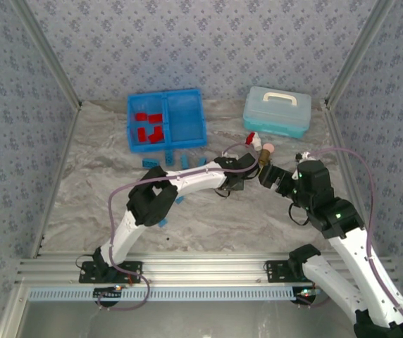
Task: Sort the legos into containers by color
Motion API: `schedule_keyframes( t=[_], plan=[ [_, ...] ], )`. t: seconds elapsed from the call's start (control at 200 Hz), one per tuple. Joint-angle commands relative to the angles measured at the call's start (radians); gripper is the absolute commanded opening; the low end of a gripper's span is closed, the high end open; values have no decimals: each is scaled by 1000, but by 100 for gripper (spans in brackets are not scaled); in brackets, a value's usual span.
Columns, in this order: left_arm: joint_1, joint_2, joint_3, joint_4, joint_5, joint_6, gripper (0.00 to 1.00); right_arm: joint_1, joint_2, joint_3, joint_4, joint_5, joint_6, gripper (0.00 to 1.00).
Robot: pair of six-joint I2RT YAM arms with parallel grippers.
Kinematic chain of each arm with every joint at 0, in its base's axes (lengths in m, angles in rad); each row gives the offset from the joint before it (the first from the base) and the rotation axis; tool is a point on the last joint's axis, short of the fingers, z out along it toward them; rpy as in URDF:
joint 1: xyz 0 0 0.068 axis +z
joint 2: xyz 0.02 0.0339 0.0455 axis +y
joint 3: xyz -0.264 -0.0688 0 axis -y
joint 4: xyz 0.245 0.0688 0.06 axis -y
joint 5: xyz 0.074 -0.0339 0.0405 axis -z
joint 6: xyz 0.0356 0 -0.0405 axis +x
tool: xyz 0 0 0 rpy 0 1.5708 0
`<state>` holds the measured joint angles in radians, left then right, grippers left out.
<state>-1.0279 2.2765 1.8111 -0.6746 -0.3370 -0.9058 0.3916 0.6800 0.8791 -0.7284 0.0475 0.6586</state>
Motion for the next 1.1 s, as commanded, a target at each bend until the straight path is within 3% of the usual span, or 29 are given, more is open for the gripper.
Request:
schedule_keyframes(
  t=[0.0,0.2,0.375,0.545,0.68,0.794,0.909,1.099],
  plan=[
    [-2,15,25,-54,-7,-1,25,-5,-13,-12,-16,0,7,100],
    [-5,-136,-9,-54,-56,26,22,-7,-13,-10,-11,-3,9,100],
    [37,-350,-58,-93,-228,121,23,-7,-13,-6,-14,-4,6,100],
    [212,-545,-171,-55,-307,231,23,-8,-13,-8,-9,-7,5,100],
    [415,-613,-221,-30,-209,305,22,-11,-10,-2,-9,-14,4,100],
    [554,-602,-221,-10,-122,349,22,-10,-10,-2,-11,-15,7,100],
    [681,-492,-131,-41,-5,334,23,-12,-11,-9,2,-30,17,100],
    [749,-267,101,-104,22,383,23,-14,-13,16,-40,-28,4,100]
  ],
)
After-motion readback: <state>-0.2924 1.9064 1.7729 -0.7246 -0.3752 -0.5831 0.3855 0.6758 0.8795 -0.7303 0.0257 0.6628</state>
